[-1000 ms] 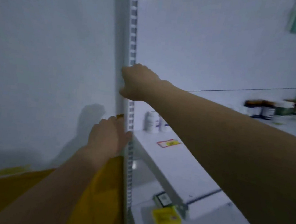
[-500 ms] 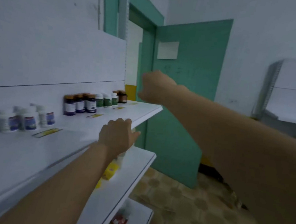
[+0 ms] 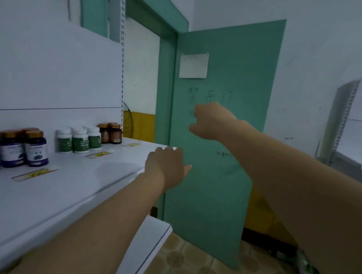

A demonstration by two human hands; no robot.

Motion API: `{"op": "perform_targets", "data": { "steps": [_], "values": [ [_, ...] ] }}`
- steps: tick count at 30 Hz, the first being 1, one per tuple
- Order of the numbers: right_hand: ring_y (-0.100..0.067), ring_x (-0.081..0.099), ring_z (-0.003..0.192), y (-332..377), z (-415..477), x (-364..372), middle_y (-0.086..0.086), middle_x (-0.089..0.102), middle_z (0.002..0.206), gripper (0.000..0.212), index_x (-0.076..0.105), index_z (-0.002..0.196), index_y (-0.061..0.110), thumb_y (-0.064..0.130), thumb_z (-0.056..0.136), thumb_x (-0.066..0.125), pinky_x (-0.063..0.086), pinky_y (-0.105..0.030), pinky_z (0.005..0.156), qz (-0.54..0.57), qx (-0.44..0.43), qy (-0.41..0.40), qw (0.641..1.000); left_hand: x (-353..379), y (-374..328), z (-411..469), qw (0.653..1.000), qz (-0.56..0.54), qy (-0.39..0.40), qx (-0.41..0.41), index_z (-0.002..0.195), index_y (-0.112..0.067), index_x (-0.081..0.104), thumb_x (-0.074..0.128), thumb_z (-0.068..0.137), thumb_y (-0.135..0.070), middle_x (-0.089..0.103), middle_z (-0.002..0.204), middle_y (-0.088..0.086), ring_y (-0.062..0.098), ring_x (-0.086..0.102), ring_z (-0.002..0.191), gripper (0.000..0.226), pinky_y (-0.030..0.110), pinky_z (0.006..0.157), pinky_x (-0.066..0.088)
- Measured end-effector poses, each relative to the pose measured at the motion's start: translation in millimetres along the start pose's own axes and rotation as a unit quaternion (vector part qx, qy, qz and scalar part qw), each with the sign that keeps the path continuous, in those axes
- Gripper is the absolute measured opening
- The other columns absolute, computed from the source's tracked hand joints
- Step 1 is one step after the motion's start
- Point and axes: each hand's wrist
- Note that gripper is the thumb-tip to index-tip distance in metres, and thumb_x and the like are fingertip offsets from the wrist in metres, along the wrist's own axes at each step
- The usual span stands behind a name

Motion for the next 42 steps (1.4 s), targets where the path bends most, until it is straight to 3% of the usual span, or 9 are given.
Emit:
{"op": "perform_targets", "data": {
  "steps": [6,11,14,22,28,34,37,42],
  "values": [
    [-0.029,0.058,0.095,28,111,39,-0.013,0.059,0.111,0.030,0.055,0.116,0.005,0.021,0.091,0.050,0.048,-0.032,0.073,0.043,-0.102,-0.011,0.994,5,48,83,0.996,-0.012,0.004,-0.086,0.131,-0.011,0.045,0.036,0.097,-0.048,0.050,0.133,0.011,0.032,0.046,0.120,0.051,0.037,0.090,0.040],
    [-0.029,0.056,0.090,89,187,78,-0.015,0.058,0.110,0.026,0.056,0.109,0.003,0.021,0.091,0.049,0.044,-0.028,0.064,0.080,-0.221,-0.010,0.972,26,115,104,0.977,0.002,-0.045,-0.209,0.119,-0.013,0.051,0.042,0.094,-0.047,0.055,0.121,0.011,0.032,0.052,0.109,0.043,0.038,0.082,0.044],
    [-0.030,0.057,0.099,139,210,95,-0.015,0.058,0.112,0.033,0.055,0.118,0.003,0.022,0.092,0.050,0.045,-0.031,0.072,0.125,-0.307,-0.004,0.943,33,158,88,0.952,0.026,-0.046,-0.303,0.123,-0.013,0.051,0.043,0.095,-0.045,0.055,0.122,0.012,0.031,0.052,0.110,0.044,0.038,0.085,0.043],
    [-0.030,0.056,0.106,258,217,119,-0.014,0.058,0.118,0.035,0.055,0.121,0.005,0.024,0.093,0.052,0.047,-0.034,0.083,0.196,-0.466,0.022,0.863,19,236,9,0.854,0.087,-0.048,-0.511,0.102,-0.012,0.053,0.043,0.096,-0.043,0.058,0.110,0.010,0.027,0.053,0.100,0.033,0.035,0.080,0.042],
    [-0.028,0.059,0.102,309,222,135,-0.013,0.059,0.116,0.033,0.056,0.119,0.006,0.029,0.095,0.050,0.046,-0.031,0.074,0.204,-0.471,0.043,0.857,26,279,-43,0.812,0.142,0.012,-0.566,0.119,-0.011,0.049,0.033,0.099,-0.045,0.052,0.119,0.010,0.029,0.049,0.111,0.043,0.035,0.087,0.040],
    [-0.032,0.053,0.103,338,229,163,-0.015,0.054,0.114,0.037,0.052,0.115,0.006,0.036,0.097,0.043,0.047,-0.037,0.080,0.199,-0.446,0.072,0.870,56,317,-59,0.810,0.155,0.011,-0.565,0.127,-0.013,0.047,0.028,0.100,-0.040,0.049,0.130,0.008,0.027,0.045,0.119,0.042,0.036,0.097,0.037],
    [-0.033,0.052,0.103,344,226,174,-0.017,0.047,0.119,0.041,0.050,0.118,0.005,0.040,0.097,0.043,0.045,-0.037,0.079,0.188,-0.440,0.087,0.873,66,329,-63,0.817,0.120,0.039,-0.563,0.142,-0.014,0.033,0.022,0.101,-0.040,0.030,0.151,0.009,0.031,0.027,0.138,0.050,0.041,0.113,0.024],
    [-0.031,0.050,0.085,342,208,198,-0.019,0.041,0.120,0.034,0.048,0.120,0.006,0.032,0.100,0.041,0.040,-0.034,0.075,0.277,-0.426,0.040,0.861,69,333,-66,0.816,0.072,0.106,-0.563,0.151,-0.017,0.013,0.014,0.101,-0.042,0.008,0.159,0.007,0.033,0.011,0.145,0.056,0.045,0.118,0.012]
  ]
}}
Point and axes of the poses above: each hand's wrist, its own z-axis towards the middle knuckle, its own x-axis out of the palm, y = z × x
